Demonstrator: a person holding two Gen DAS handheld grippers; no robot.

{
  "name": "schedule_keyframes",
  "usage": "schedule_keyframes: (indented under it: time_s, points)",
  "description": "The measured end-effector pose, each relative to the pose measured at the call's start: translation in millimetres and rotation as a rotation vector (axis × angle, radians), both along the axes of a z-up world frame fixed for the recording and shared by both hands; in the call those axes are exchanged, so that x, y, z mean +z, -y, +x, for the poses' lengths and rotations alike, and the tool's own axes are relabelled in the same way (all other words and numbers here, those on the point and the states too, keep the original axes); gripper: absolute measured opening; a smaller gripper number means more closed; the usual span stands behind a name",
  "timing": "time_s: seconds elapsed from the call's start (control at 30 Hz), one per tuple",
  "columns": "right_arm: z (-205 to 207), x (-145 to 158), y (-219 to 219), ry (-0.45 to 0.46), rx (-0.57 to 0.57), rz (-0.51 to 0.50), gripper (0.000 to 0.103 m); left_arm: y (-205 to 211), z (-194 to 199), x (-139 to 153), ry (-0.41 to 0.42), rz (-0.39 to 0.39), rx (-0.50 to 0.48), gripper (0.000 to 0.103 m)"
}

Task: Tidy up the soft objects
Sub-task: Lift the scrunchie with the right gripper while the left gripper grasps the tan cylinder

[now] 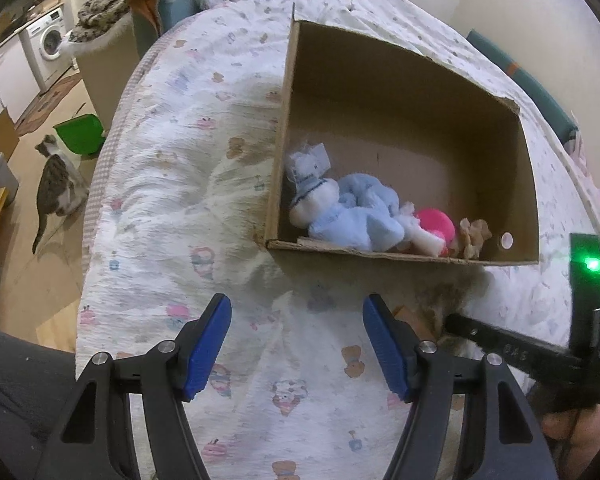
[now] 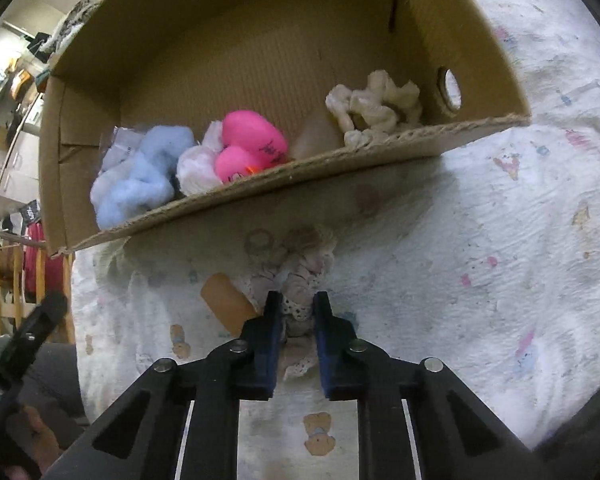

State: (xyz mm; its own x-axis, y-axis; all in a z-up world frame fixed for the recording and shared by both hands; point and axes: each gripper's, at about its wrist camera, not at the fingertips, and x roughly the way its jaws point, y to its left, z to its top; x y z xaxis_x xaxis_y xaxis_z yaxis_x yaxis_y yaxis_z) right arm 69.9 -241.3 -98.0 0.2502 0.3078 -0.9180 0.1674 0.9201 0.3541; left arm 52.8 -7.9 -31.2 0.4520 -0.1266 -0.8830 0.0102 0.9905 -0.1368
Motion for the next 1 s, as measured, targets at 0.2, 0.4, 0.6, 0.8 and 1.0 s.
schedule_keyframes:
  time_s: [0.2,0.4,0.6,0.8,1.0]
  points:
    - [-13.9,19.7,13.4,0.060,-0.043,0.059,0.015,6.5,0.1,-5.6,-0.028,0.006,-0.018,0.065]
    - [-28.5,41.8,35.6,0.127,-0.100,0.106,0.015,24.4,0.6,-9.2,-0.075,-0.013,-0.014,0.065]
    - [-38.9,36.8,64.0,0.119,-0.192,0.145,0.015,53.1,-2.5,-16.3,-0.112,-0.036,0.014,0.065]
    - [-39.5,33.7,81.4,0.091,-0.248,0.189,0.015,86.7,2.2,-39.9,-0.197,-0.080,0.023,0.057]
    - [-42.1,37.2,83.4,0.105,-0.247,0.187,0.015,118.3,18.5,-64.2,-0.252,-0.036,0.018,0.042]
